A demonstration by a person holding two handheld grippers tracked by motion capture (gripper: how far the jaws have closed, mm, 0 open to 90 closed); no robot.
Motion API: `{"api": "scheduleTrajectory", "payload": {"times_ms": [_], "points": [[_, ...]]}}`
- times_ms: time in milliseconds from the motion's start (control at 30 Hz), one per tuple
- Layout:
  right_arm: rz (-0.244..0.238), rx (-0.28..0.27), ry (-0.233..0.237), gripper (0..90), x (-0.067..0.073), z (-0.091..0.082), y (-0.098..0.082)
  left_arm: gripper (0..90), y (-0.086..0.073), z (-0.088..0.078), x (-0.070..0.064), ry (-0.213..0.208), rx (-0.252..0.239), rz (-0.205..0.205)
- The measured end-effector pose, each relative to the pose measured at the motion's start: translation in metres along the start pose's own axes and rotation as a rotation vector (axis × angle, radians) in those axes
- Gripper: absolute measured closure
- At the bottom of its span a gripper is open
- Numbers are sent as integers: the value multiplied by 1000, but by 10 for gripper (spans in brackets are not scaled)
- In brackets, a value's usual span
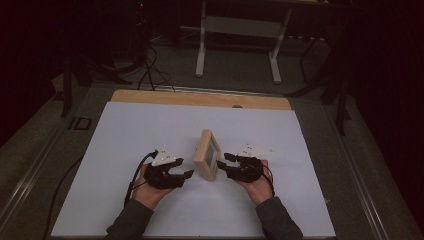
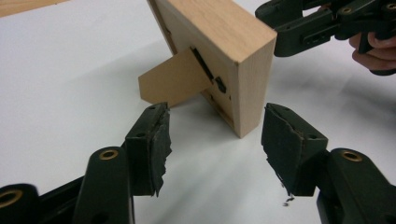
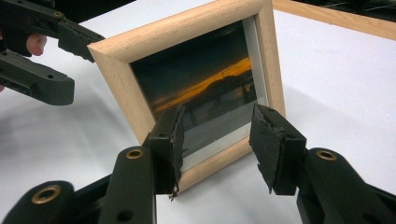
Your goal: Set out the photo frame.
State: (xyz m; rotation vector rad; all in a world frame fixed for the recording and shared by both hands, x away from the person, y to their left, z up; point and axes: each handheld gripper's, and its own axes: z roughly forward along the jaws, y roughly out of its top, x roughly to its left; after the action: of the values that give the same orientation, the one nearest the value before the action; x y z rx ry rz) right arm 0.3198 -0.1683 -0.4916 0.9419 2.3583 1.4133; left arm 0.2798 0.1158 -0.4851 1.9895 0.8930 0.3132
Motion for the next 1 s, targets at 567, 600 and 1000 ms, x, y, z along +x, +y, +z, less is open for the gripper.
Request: {"api": "scheduleTrajectory", "payload": {"times_ms": [567, 600, 1000], "points": [[0, 4, 3, 541, -1, 0, -1, 276, 21, 13, -16, 56, -12, 10], [0, 3, 3, 540, -1, 0, -1, 276, 22, 14, -17, 54, -11, 14], [2, -1, 2, 540, -2, -1, -2, 290, 34, 30, -21, 70, -18, -25]]}}
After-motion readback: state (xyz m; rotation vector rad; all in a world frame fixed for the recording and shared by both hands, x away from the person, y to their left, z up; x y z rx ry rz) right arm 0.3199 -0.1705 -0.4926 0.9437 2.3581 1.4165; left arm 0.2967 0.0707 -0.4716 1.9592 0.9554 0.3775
